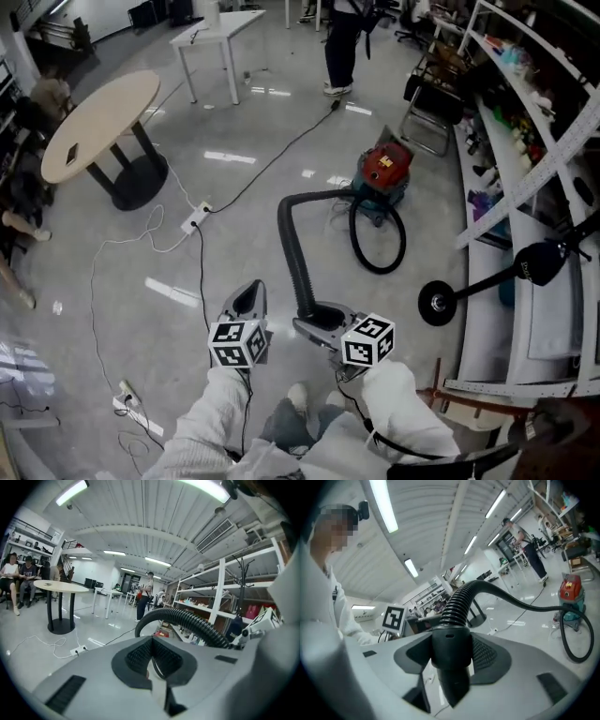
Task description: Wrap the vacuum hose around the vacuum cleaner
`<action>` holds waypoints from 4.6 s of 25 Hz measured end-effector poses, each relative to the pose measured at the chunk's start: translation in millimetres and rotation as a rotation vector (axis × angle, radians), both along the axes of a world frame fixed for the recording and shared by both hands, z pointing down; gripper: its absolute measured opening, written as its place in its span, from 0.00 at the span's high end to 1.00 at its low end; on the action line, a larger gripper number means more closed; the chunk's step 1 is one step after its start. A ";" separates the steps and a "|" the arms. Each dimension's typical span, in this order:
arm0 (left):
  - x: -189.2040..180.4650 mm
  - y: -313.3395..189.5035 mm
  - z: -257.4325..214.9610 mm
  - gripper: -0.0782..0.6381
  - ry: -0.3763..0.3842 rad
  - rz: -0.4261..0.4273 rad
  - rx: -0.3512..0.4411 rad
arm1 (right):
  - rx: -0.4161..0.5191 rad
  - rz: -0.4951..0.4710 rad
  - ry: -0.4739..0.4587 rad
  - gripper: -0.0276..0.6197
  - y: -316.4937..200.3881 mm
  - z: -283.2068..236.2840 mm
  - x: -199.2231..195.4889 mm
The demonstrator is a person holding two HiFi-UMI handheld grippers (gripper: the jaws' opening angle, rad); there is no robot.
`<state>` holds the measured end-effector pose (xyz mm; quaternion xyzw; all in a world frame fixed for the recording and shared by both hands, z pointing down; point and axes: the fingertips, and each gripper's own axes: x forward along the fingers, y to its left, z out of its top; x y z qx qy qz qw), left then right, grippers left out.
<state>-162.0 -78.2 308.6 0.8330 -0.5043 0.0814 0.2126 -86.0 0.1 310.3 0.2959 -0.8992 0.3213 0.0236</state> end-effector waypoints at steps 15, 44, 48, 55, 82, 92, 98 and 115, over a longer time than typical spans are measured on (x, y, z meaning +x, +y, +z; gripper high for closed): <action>141.7 -57.4 -127.0 0.89 0.102 0.227 0.172 | 0.405 0.741 -0.219 0.59 -45.5 -239.0 210.0; 387.0 -496.1 -150.1 0.89 0.111 0.442 0.210 | 0.367 1.018 -0.132 0.59 -482.6 -237.4 466.8; 416.4 -595.9 -154.2 0.89 0.091 0.522 0.209 | 0.372 1.077 -0.108 0.59 -581.1 -245.0 492.2; 463.2 -745.5 -210.5 0.89 0.066 0.633 0.298 | 0.383 1.146 -0.053 0.59 -729.3 -270.6 518.2; 498.8 -984.7 -132.5 0.89 -0.037 0.525 0.182 | 0.050 0.838 -0.027 0.59 -1077.0 -118.5 527.4; 326.8 -983.2 -104.7 0.89 -0.043 0.327 0.136 | -0.111 0.504 0.046 0.59 -1079.4 -29.3 301.9; 214.8 -932.6 -91.7 0.89 -0.063 0.328 0.112 | -0.203 0.422 0.076 0.59 -987.0 18.0 165.2; 161.3 -680.8 -39.5 0.89 -0.013 0.333 0.038 | -0.491 0.090 0.148 0.59 -598.9 139.6 33.4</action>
